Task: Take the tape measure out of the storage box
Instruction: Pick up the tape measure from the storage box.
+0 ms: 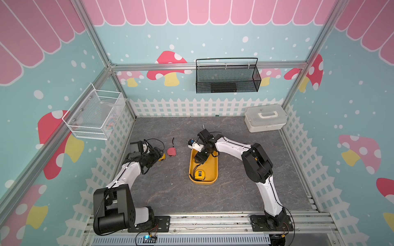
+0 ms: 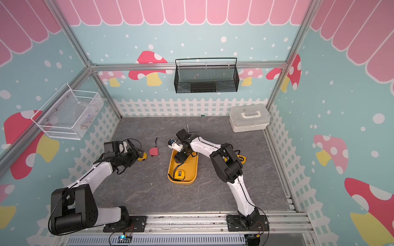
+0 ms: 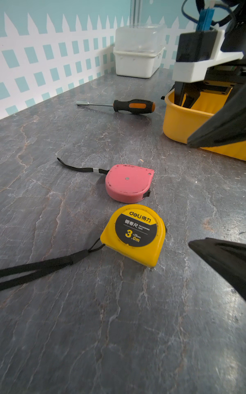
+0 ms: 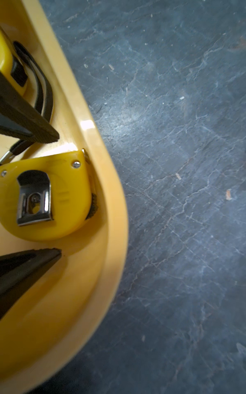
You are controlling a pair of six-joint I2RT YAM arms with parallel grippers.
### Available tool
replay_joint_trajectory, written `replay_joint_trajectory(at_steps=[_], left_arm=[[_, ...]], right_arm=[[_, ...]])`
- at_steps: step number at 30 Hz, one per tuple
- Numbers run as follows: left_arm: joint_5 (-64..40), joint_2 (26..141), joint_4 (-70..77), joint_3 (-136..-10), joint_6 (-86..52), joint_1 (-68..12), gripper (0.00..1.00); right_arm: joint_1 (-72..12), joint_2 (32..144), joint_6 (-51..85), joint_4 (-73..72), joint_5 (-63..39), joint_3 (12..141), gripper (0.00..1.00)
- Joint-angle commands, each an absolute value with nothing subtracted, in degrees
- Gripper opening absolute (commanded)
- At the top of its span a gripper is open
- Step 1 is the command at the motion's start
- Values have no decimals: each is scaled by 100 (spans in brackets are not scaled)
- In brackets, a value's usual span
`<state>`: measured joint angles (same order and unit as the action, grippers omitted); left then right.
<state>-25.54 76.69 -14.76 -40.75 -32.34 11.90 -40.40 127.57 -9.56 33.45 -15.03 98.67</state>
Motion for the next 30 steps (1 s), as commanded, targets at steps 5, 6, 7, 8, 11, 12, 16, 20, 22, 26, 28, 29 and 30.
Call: replay_joint_trajectory(at_steps=[5, 6, 7, 8, 11, 12, 16, 20, 22, 26, 28, 29, 30], left_arm=[[-2636, 7616, -1406, -4051, -3208, 1151, 69], [-2634, 7616, -1406, -4052, -3208, 1150, 69], [-2640, 7622, -1406, -4060, -3208, 1150, 69], [-2642, 7624, -1413, -4057, -3208, 1151, 69], [-2646, 7620, -1403, -4056, -3208, 1145, 69], [-2645, 7625, -1404, -4059, -3200, 1146, 69], [-2637, 7642, -1411, -4069, -3184, 1146, 69], [-2663, 7655, -1406, -4072, -3175, 1137, 69], [-2654, 7648, -1406, -4074, -3173, 1136, 69], [-2641, 7673, -1402, -4078, -3173, 1134, 69], [-2647, 7684, -1406, -4078, -3173, 1127, 69], [-2654, 7691, -1406, -4077, -3180, 1125, 69], [-2654, 7692, -1399, -4085, -3173, 1126, 69]], right_arm=[[-4148, 13025, -1010, 3452, -1591, 10067, 74], [-4157, 13038, -1019, 3452, -1583, 10065, 73], [-4164, 13043, -1032, 3462, -1567, 10059, 72], [-4174, 13039, -1046, 3478, -1551, 10063, 70], [-4184, 13018, -1109, 3516, -1440, 9966, 67], [-4184, 12986, -1135, 3516, -1382, 9916, 66], [-4192, 12821, -1214, 3485, -1174, 9667, 58], [-4192, 12565, -1239, 3441, -1044, 9316, 55], [-4192, 12408, -1219, 3419, -1030, 9152, 53], [-4194, 12065, -1178, 3402, -1028, 9003, 51], [-4191, 11912, -1169, 3399, -1012, 8987, 50], [-4184, 11832, -1165, 3401, -1015, 8994, 50], [-4179, 11771, -1167, 3401, -1019, 9017, 49]])
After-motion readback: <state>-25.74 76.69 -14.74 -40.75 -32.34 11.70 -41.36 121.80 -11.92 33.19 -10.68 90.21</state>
